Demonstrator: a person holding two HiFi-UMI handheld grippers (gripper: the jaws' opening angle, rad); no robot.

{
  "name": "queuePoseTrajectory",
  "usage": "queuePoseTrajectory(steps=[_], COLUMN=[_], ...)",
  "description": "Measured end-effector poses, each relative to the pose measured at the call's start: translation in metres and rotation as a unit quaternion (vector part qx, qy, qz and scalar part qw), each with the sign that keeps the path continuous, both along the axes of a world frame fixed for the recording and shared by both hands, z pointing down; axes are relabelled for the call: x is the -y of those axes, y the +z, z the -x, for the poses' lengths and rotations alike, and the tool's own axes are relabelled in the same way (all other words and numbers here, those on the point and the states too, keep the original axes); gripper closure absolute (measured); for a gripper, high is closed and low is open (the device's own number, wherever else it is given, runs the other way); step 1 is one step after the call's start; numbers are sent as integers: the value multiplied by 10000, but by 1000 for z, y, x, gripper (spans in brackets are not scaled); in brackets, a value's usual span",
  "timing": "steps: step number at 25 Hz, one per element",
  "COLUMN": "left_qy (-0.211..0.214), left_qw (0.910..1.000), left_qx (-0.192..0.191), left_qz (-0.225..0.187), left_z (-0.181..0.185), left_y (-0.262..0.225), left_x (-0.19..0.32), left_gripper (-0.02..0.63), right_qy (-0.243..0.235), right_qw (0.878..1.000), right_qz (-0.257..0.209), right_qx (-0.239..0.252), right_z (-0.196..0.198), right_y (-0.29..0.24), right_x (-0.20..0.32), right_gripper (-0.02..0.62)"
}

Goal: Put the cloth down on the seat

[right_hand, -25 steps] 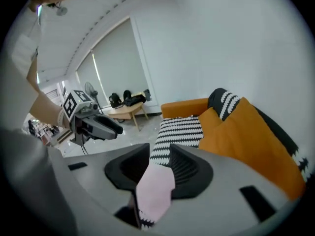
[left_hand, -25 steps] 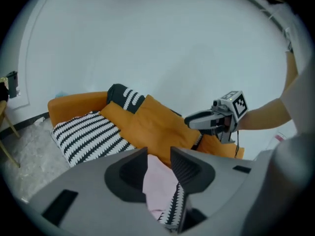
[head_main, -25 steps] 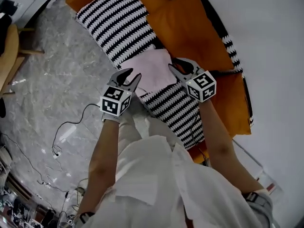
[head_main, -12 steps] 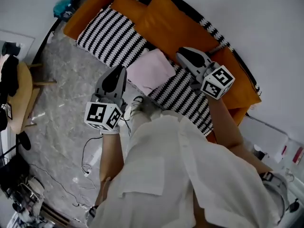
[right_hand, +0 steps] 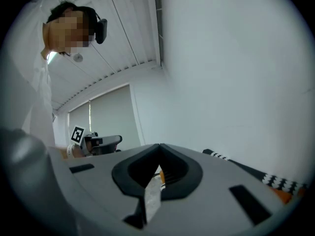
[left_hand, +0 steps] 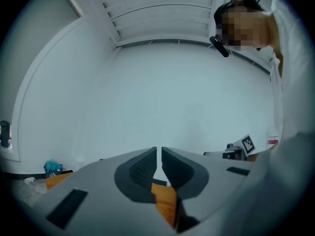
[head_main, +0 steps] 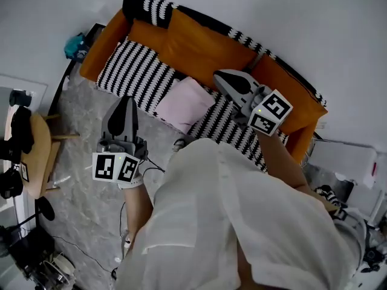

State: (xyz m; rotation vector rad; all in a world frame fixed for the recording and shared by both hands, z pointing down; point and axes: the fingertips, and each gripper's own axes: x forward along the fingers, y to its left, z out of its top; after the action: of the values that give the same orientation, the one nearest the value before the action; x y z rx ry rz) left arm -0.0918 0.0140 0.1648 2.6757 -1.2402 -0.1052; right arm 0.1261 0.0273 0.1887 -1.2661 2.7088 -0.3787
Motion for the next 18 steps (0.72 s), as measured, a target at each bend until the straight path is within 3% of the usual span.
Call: queuePoseTrajectory(steps=[18], left_qy=[-218], left_qw=[9996], left_qx=[-139], left_qz=[-118], left_z=[12], left_y=[-14], left_x=[-21], left_gripper=[563], right_qy=[117], right_qw=[9977], right_qz=[-458], right_qx=[-478], right_z=[-5], right_y=[-25], right_x=[-23], right_gripper=[589])
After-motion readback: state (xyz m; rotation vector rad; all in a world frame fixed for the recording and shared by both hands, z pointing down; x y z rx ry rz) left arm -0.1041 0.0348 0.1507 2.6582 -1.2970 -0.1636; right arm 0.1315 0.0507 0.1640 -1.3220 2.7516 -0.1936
